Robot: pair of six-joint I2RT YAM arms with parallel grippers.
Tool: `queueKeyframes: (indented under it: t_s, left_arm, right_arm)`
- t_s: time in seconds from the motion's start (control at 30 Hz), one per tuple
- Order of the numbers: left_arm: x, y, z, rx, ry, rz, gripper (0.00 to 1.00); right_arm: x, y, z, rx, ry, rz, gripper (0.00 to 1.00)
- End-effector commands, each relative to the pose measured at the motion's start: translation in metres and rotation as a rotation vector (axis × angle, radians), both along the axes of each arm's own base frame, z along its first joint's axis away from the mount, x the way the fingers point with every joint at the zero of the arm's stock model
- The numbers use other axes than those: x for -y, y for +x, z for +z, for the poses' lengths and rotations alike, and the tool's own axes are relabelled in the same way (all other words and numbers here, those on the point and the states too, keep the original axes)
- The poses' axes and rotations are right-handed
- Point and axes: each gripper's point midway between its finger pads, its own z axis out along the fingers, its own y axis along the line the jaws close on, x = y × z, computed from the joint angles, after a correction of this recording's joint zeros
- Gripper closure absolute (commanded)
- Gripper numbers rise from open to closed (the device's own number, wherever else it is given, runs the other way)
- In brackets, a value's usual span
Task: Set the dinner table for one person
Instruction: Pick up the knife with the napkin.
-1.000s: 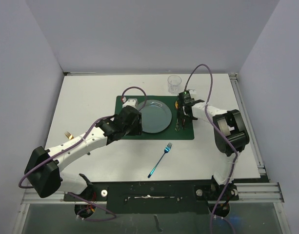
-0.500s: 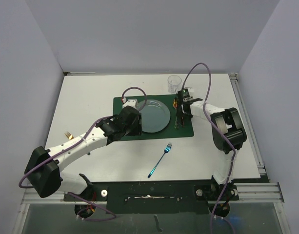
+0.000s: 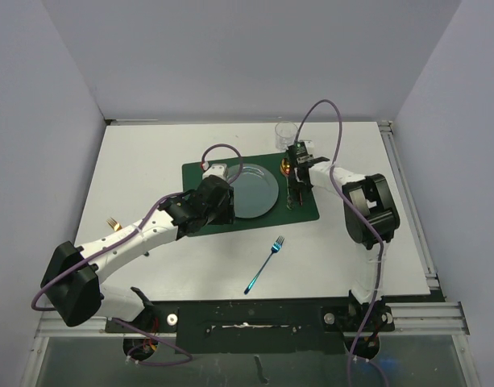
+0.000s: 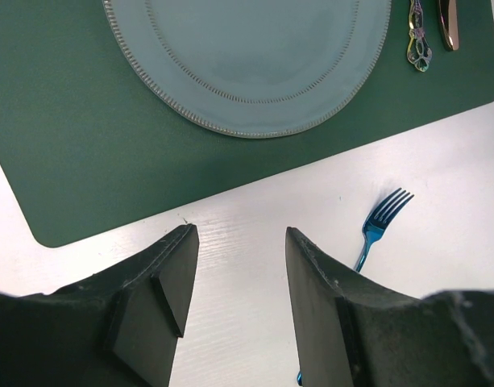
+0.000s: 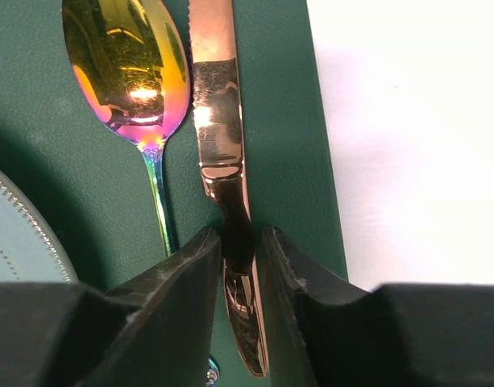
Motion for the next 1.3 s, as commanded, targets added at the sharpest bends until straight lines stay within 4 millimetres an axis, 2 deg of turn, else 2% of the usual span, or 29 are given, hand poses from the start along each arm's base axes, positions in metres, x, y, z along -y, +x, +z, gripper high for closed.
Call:
queueKeyframes:
  t_s: [0.0, 0.13, 0.17, 0.3, 0.63, 1.03, 1.27]
  left_arm:
    - [0.005, 0.006, 0.011, 0.035, -0.02, 0.0, 0.54]
    - [0.004, 0.006, 0.011, 0.036, -0.02, 0.001, 0.54]
    - [0.004, 0.006, 0.011, 0.037, -0.021, 0.0, 0.54]
    - [0.005, 0.005, 0.012, 0.036, -0.023, 0.0, 0.55]
    - [0.005, 0.004, 0.015, 0.039, -0.037, 0.0, 0.55]
    - [0.006, 0.003, 0.016, 0.042, -0.049, 0.0, 0.55]
    - [0.006, 0.003, 0.015, 0.042, -0.05, -0.002, 0.55]
  right_arm:
    - [-0.016, -0.015, -0.031, -0.1, 0.008, 0.05, 0.78]
    - [-0.018, -0.018, -0.036, -0.114, 0.004, 0.055, 0.98]
    - [-0.018, -0.019, -0.038, -0.118, 0.002, 0.056, 1.0]
    - [-0.016, -0.026, -0.045, -0.132, 0.001, 0.06, 1.0]
    - [-0.019, -0.032, -0.039, -0.108, 0.042, 0.075, 1.0]
    - [0.007, -0.031, 0.001, -0.025, -0.056, 0.01, 1.0]
    - [0.018, -0.031, 0.015, -0.002, -0.068, -0.016, 1.0]
